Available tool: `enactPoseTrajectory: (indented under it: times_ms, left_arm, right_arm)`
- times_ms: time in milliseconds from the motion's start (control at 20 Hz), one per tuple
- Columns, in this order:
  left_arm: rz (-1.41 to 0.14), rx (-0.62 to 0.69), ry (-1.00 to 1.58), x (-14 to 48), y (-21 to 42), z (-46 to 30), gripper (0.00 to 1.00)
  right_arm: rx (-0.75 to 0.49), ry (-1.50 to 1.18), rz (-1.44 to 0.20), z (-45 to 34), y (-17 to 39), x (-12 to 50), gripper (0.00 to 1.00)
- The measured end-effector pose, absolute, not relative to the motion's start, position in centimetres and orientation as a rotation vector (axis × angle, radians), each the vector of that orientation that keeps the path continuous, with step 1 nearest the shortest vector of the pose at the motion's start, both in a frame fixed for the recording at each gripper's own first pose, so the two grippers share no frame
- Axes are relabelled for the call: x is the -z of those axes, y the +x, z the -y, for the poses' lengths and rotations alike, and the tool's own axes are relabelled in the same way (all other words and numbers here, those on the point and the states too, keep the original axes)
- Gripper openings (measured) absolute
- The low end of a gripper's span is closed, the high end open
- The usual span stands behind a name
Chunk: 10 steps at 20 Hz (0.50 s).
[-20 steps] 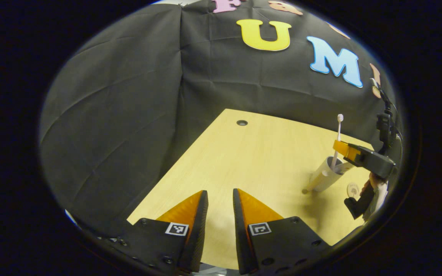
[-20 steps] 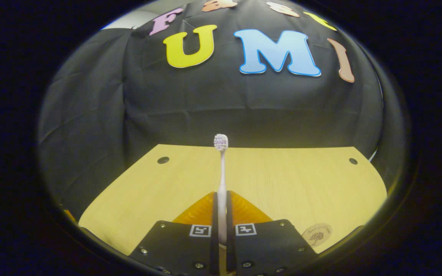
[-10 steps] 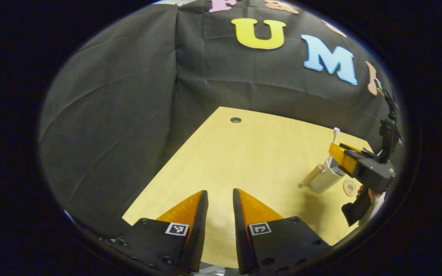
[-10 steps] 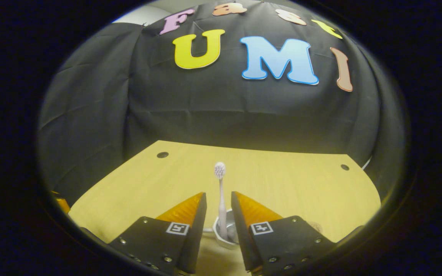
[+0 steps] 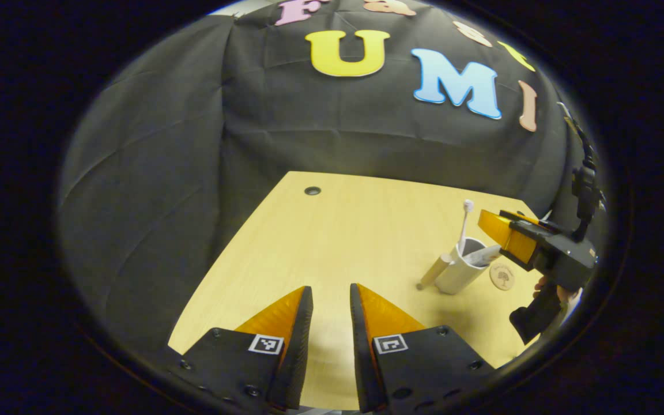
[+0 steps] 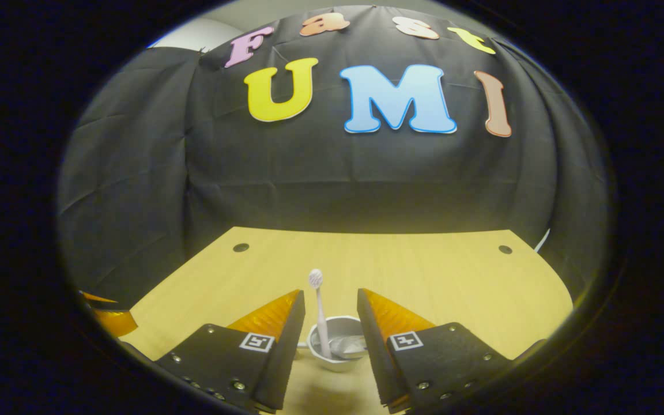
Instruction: Put the toothbrush and toothpaste on the desktop into the cup, then pick up the cup and place it on the coaster on the desktop.
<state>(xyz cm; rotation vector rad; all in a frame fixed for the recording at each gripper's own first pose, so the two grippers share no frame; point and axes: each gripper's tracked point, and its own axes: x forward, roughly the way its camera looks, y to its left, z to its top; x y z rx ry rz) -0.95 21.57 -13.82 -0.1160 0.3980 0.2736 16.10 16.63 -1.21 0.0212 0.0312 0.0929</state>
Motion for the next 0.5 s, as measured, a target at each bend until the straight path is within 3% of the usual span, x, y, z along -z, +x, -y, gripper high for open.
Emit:
enactPoseTrajectory:
  times_ms: [200, 250, 400, 500]
  left_arm:
    - [-0.387, -0.158, -0.058, 13.2, 2.0, -18.2, 0.39]
    - [-0.390, -0.117, -0.043, 13.0, 2.8, -17.2, 0.43]
    - [-0.425, 0.039, 0.021, 13.3, 5.8, -13.8, 0.39]
    - [-0.458, 0.140, 0.083, 13.6, 7.3, -12.3, 0.41]
  right_arm:
    - [-0.019, 0.048, -0.009, -12.4, 15.2, 0.1, 0.58]
    - [0.000, 0.052, -0.010, -11.3, 14.9, 0.0, 0.58]
    - [0.065, 0.064, -0.025, -7.7, 13.5, 0.7, 0.58]
    - [0.115, 0.081, -0.038, -5.1, 12.3, 1.4, 0.58]
